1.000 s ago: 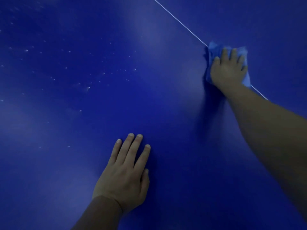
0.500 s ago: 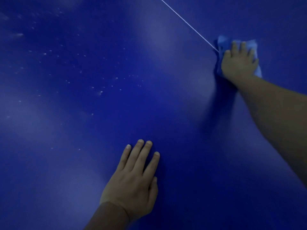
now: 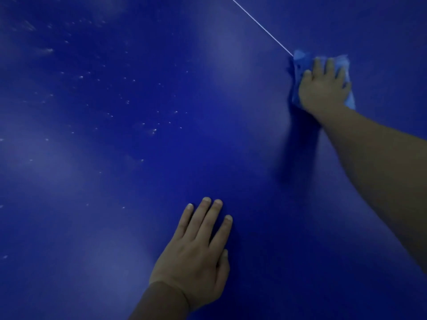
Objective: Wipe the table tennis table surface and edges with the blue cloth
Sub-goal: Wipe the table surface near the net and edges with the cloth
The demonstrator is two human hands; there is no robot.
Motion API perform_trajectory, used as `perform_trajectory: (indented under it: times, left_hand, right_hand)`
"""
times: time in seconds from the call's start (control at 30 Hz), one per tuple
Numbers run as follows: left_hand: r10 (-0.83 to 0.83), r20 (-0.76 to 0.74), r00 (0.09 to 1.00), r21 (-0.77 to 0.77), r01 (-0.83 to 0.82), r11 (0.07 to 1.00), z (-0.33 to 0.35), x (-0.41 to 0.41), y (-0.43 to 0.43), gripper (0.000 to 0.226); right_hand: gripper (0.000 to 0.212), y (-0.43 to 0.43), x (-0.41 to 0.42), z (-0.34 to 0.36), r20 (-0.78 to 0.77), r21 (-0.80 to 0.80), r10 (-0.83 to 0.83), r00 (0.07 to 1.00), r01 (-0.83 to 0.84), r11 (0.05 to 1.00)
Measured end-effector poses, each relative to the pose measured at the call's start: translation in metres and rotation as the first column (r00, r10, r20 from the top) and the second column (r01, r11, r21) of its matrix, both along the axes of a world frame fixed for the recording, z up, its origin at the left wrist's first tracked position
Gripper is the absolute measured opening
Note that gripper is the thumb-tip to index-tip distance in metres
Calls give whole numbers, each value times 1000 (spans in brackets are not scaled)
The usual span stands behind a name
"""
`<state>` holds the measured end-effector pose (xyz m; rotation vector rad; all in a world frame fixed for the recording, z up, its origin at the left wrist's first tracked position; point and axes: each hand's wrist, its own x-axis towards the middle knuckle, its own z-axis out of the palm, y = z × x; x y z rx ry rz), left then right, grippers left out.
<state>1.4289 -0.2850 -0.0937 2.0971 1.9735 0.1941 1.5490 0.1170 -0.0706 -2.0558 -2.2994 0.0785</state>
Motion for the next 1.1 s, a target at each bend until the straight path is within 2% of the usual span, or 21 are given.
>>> perform_trajectory:
  times: [0.03,0.07,0.17,0.23,0.3,0.37,0.4,0.47,0.53,0.57,0.6,0.67,0.73,0.77,0.8,0.83,0.87,0.9,0.97,1.03,1.1]
  left_hand:
    - [-2,0,1000,-5,2,1000,0,0,-1,58]
    - [-3,1,1000,-10,3,1000,1,-1,-1,58]
    - [-3,-14,1000,-23,3,1000,4,-2,0,58]
    - [-3,-17,1000,-23,3,1000,5,-2,1,58]
    - [4,-12,1000,-14,-4,1000,6,-1,1,58]
    - [9,-5,1000,-9,-9,1000,7,-1,1,57]
    - [12,1,1000,-8,-12,1000,7,0,1,57]
    - [17,9,1000,-3,-17,1000,7,0,1,57]
    - [16,7,1000,-6,-15,1000,6,-1,0,57]
    - [16,8,1000,-8,-16,1000,6,-1,0,57]
    - [18,9,1000,-9,-18,1000,7,-1,0,57]
    - [18,20,1000,-12,-18,1000,8,-2,0,57]
    - [24,44,999,-12,-23,1000,9,-2,-1,59]
    - [24,57,998,-12,-23,1000,9,-3,0,60]
    - [25,76,997,-16,-24,1000,10,-2,1,62]
    - [31,103,994,-9,-30,1000,10,-3,0,63]
    - [31,145,989,3,-32,999,11,-5,0,64]
    - [32,202,979,12,-35,999,13,-8,-4,63]
    - [44,274,961,35,-56,998,19,-20,-16,62]
    - [93,266,960,48,-110,993,24,-34,-49,57]
    - [178,257,950,30,-192,981,27,-48,-100,52]
  right_hand:
    - [56,-6,-12,0,-62,-32,-79,995,77,997]
    - [56,-21,-32,-1,-75,-31,-68,995,66,997]
    - [56,-98,-103,-9,-52,50,326,944,-323,945]
    - [58,-159,-129,-20,-1,-7,619,785,-619,785]
    - [58,-166,-121,-21,1,-41,726,688,-725,688]
    - [56,-126,-87,-23,111,3,612,783,-616,788]
    - [56,-103,-63,-21,136,42,481,866,-490,871]
    - [55,-67,-16,-17,52,71,162,986,-165,984]
    - [56,-64,-5,-10,-65,24,-84,994,86,996]
    - [57,-74,-17,-9,-77,-7,-122,990,122,992]
    - [58,-90,-40,-9,-63,-11,-58,996,58,998]
    - [59,-134,-92,-16,-2,11,298,954,-298,954]
    - [61,-177,-125,-20,31,-82,647,762,-643,762]
    - [60,-180,-125,-20,59,-122,726,685,-717,686]
    - [59,-170,-115,-18,110,-110,732,672,-724,681]
    - [57,-159,-103,-17,178,-77,674,717,-673,736]
    - [56,-148,-88,-15,197,-36,554,809,-558,829]
    - [56,-143,-76,-12,144,-20,396,907,-397,918]
    - [57,-155,-79,-9,-25,-50,156,987,-157,986]
    - [59,-191,-114,-13,-60,-85,166,984,-171,982]
    - [60,-242,-156,-19,-53,-51,379,924,-381,923]
